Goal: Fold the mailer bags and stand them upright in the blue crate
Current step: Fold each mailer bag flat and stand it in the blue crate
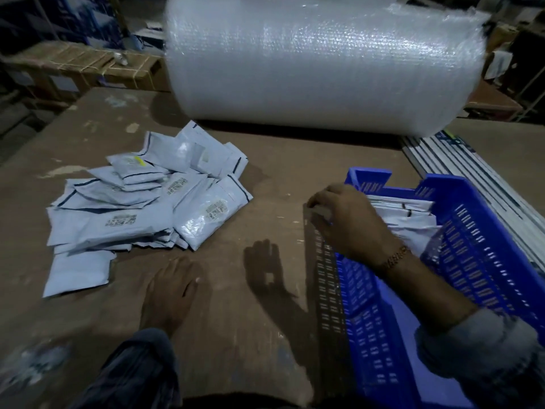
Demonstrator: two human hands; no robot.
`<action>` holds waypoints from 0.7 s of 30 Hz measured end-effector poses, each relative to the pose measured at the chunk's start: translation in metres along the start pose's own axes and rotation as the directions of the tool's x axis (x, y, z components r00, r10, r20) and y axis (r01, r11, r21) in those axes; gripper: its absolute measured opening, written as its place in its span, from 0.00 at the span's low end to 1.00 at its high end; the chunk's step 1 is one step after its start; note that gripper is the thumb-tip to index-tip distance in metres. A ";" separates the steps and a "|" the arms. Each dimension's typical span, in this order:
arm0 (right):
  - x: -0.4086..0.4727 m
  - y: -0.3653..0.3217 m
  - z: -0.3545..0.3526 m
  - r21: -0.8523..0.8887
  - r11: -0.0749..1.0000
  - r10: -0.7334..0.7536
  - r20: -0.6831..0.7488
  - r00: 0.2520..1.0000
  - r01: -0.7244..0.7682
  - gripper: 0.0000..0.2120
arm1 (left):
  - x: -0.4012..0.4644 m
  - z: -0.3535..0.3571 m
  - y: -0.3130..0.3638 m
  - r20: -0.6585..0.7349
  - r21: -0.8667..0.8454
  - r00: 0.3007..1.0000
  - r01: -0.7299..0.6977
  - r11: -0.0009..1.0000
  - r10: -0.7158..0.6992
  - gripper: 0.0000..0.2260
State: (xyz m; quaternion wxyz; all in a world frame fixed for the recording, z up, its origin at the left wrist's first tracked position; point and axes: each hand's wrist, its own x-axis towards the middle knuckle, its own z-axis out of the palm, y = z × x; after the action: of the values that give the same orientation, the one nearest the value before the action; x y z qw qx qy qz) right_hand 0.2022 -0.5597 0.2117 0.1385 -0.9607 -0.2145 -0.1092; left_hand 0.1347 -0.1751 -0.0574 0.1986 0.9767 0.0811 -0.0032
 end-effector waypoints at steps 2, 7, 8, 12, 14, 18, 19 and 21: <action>0.011 -0.030 0.015 0.003 1.000 -0.031 0.061 0.998 0.030 0.14 | -0.005 -0.027 -0.008 -0.001 0.004 0.999 0.037 0.999 -0.037 0.33; 0.042 -0.085 0.077 -0.019 0.997 -0.071 0.226 0.971 0.077 0.15 | 0.048 0.030 -0.136 0.304 -0.119 0.915 0.314 0.942 -0.266 0.49; 0.049 -0.095 0.092 -0.003 0.998 -0.060 0.255 0.965 0.063 0.15 | 0.051 0.035 -0.150 0.370 -0.092 0.897 0.292 0.952 -0.240 0.54; 0.074 -0.128 0.155 0.067 0.995 0.042 0.327 0.944 -0.068 0.18 | 0.019 -0.030 -0.100 0.235 0.073 0.972 0.006 0.997 -0.023 0.43; 0.083 -0.142 0.187 0.108 0.983 0.103 0.354 0.929 -0.150 0.21 | 0.020 -0.047 -0.088 0.278 0.078 0.960 0.000 0.997 -0.022 0.46; 0.093 -0.171 0.246 0.125 0.962 0.193 0.315 0.929 -0.242 0.25 | 0.032 -0.050 -0.091 0.333 0.135 0.938 0.059 0.989 -0.101 0.52; 0.095 -0.177 0.260 0.112 0.963 0.205 0.290 0.935 -0.246 0.26 | 0.034 -0.050 -0.093 0.377 0.134 0.922 0.043 0.990 -0.091 0.50; 0.098 -0.186 0.282 0.052 0.972 0.210 0.234 0.949 -0.228 0.29 | 0.037 -0.053 -0.094 0.450 0.096 0.893 -0.012 0.995 -0.032 0.49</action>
State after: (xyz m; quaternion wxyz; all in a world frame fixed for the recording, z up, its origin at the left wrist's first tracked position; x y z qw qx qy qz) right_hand 0.2491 -0.2717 0.0142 0.1620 -0.9785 -0.1250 0.0261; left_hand 0.1550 -0.0633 -0.0462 0.1648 0.9573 0.0376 -0.2344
